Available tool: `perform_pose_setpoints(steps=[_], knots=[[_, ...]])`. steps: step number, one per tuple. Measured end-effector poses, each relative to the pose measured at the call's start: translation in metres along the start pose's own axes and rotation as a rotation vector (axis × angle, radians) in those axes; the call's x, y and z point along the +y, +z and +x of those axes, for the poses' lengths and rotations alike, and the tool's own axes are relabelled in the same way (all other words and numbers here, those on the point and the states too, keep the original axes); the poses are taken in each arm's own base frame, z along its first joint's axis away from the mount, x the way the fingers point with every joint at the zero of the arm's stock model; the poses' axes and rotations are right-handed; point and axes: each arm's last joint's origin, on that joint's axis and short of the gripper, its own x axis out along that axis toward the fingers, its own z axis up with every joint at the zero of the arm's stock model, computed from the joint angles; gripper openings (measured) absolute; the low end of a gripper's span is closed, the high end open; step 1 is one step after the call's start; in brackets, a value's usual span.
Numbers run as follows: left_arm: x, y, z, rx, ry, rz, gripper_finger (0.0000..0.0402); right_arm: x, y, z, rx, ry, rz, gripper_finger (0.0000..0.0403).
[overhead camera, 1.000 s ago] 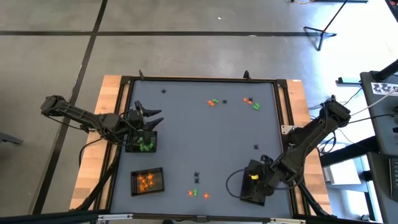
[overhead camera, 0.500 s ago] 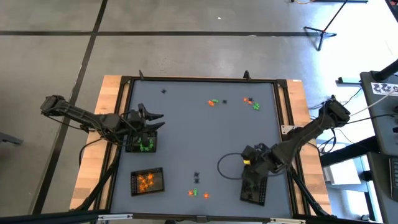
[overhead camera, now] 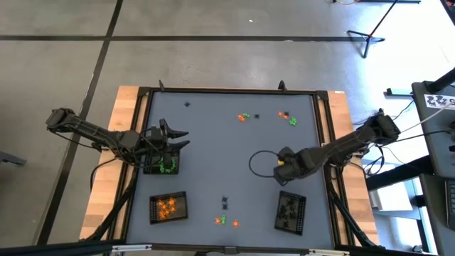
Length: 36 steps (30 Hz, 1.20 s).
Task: Sort Halloween decoration
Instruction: Put the black spider toy into the bottom right black bin
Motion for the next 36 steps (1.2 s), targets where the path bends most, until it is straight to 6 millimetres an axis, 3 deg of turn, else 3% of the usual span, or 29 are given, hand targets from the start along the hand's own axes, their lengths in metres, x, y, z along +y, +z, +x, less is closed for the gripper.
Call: perform_pose_setpoints(steps=[10, 16, 21, 28, 36], knots=[[-0.002, -0.001, 0.000, 0.011, -0.054, 0.002, 0.0155, -0.026, -0.005, 0.054, 0.116, -0.009, 0.000, 0.0173], [-0.003, -0.001, -0.001, 0.014, -0.063, 0.002, 0.0155, -0.036, -0.008, 0.072, 0.144, 0.035, 0.003, 0.0172], [-0.003, -0.003, 0.001, 0.025, -0.064, 0.008, 0.0155, -0.035, -0.008, 0.070, 0.135, 0.047, -0.030, 0.0144], [-0.004, -0.005, 0.002, 0.035, -0.058, 0.006, 0.0155, -0.031, 0.000, 0.049, 0.023, 0.080, -0.048, 0.0015], [-0.005, -0.006, 0.003, 0.041, -0.057, 0.000, 0.0155, -0.022, 0.011, 0.013, -0.049, 0.122, -0.061, 0.0003]])
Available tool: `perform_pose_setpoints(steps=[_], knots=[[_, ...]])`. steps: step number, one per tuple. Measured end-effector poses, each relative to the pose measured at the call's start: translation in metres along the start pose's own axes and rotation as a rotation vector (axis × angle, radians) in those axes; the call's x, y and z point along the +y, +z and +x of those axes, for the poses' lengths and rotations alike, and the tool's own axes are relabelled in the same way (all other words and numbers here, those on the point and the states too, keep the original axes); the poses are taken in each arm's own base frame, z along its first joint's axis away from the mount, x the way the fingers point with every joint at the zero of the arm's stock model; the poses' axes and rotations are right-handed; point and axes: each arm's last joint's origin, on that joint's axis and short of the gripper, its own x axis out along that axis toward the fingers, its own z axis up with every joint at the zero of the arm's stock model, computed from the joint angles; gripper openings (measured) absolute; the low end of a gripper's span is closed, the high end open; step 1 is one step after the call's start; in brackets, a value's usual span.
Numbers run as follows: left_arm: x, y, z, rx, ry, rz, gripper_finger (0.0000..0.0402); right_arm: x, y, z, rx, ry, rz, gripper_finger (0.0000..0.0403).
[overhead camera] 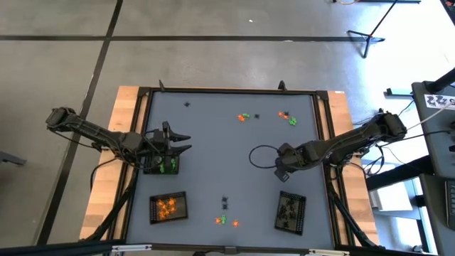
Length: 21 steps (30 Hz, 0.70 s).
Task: Sort Halloween decoration
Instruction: Put the black spider toy into the bottom right black bin
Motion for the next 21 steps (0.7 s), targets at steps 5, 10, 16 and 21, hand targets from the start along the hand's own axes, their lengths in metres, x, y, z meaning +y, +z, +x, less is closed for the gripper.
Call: perform_pose_setpoints(steps=[5, 10, 16, 21], knots=[[0.000, 0.000, 0.000, 0.004, 0.001, -0.002, 0.0155, 0.021, 0.000, -0.035, -0.033, 0.068, -0.060, 0.0002], [0.000, -0.001, 0.000, 0.007, -0.007, -0.004, 0.0155, 0.049, -0.024, -0.071, -0.037, 0.215, -0.220, 0.0001], [0.000, -0.002, 0.000, 0.018, -0.008, -0.023, 0.0155, 0.066, -0.066, -0.097, 0.009, 0.332, -0.224, 0.0001], [0.000, -0.004, 0.000, 0.037, -0.006, -0.051, 0.0155, 0.072, -0.094, -0.098, 0.009, 0.350, -0.195, 0.0015]])
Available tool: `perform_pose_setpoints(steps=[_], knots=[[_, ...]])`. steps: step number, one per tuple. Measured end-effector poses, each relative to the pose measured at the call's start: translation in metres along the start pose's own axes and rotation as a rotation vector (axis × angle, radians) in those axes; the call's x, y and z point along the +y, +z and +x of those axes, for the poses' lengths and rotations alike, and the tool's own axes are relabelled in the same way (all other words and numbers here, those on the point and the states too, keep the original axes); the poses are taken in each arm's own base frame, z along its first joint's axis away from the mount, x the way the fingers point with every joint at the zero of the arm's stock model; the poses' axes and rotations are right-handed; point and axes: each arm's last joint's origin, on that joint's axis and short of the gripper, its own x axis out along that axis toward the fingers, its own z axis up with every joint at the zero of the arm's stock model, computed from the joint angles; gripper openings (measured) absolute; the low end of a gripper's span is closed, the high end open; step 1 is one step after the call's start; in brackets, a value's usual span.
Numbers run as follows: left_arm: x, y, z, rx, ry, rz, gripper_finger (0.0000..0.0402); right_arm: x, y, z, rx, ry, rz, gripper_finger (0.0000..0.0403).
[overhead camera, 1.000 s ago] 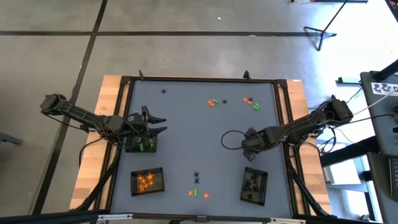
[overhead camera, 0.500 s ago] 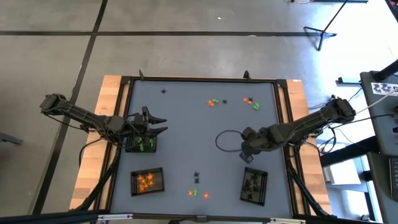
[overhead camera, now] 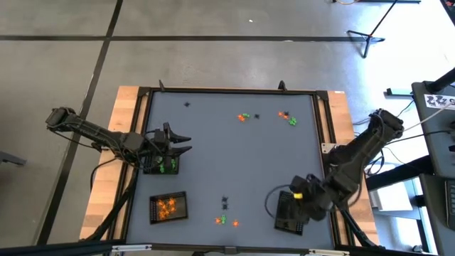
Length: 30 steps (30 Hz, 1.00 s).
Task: Sort Halloween decoration
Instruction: Put the black spider toy into the bottom right black bin, then put the green skeleton toy into the top black bin
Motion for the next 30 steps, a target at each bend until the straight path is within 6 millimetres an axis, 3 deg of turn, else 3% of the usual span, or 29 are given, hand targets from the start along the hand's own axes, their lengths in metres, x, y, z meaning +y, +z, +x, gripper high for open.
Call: perform_pose_setpoints(steps=[8, 13, 22, 30], knots=[[0.000, 0.000, 0.000, 0.002, 0.010, -0.004, 0.0155, 0.007, -0.011, 0.018, 0.014, -0.061, 0.005, 0.0127], [0.001, 0.000, 0.000, -0.002, 0.032, -0.002, 0.0155, -0.006, 0.004, 0.021, -0.008, -0.179, 0.023, 0.0177], [0.001, 0.001, 0.000, -0.018, 0.038, -0.010, 0.0155, -0.057, 0.061, 0.013, -0.143, -0.561, 0.071, 0.0183], [0.003, 0.001, 0.001, -0.018, 0.058, -0.008, 0.0155, -0.120, 0.126, 0.006, -0.213, -0.594, 0.093, 0.0182]])
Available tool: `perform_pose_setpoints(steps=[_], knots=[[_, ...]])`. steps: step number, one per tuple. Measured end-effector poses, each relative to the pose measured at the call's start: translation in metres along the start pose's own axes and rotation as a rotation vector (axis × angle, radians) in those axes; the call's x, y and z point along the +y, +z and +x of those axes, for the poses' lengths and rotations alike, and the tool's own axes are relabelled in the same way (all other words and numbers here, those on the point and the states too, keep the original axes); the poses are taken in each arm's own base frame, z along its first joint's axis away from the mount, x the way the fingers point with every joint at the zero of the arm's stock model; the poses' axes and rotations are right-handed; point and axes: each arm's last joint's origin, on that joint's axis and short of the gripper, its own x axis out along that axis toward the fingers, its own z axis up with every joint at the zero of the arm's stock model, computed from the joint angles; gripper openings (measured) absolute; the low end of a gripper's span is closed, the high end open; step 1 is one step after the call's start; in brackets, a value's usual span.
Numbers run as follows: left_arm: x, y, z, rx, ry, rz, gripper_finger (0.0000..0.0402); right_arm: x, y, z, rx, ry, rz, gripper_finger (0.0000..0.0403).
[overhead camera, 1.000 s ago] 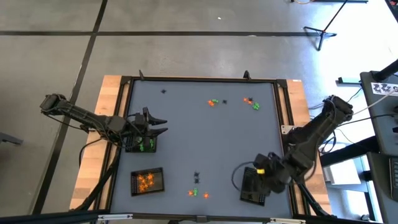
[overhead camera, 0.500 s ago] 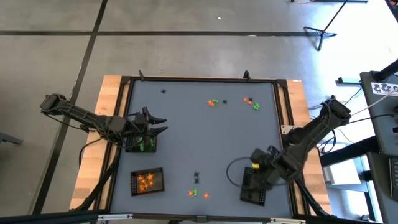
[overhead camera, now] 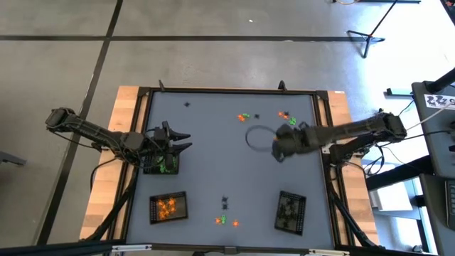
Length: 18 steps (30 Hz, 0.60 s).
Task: Sort Halloween decoration
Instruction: Put the green skeleton toy into the top black bin
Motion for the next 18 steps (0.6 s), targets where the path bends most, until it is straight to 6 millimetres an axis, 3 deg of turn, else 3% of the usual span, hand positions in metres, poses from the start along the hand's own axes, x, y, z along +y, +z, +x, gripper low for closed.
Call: perform_pose_setpoints(steps=[7, 12, 18], knots=[[0.000, -0.002, 0.000, 0.019, 0.003, 0.011, 0.0155, -0.049, 0.024, 0.055, 0.024, 0.086, 0.055, 0.0182], [0.000, -0.002, 0.000, 0.023, 0.004, 0.014, 0.0155, -0.088, 0.023, 0.091, 0.048, 0.010, 0.208, 0.0182], [0.000, -0.003, 0.000, 0.025, 0.004, 0.015, 0.0155, -0.124, 0.013, 0.124, 0.046, 0.037, 0.370, 0.0182]])
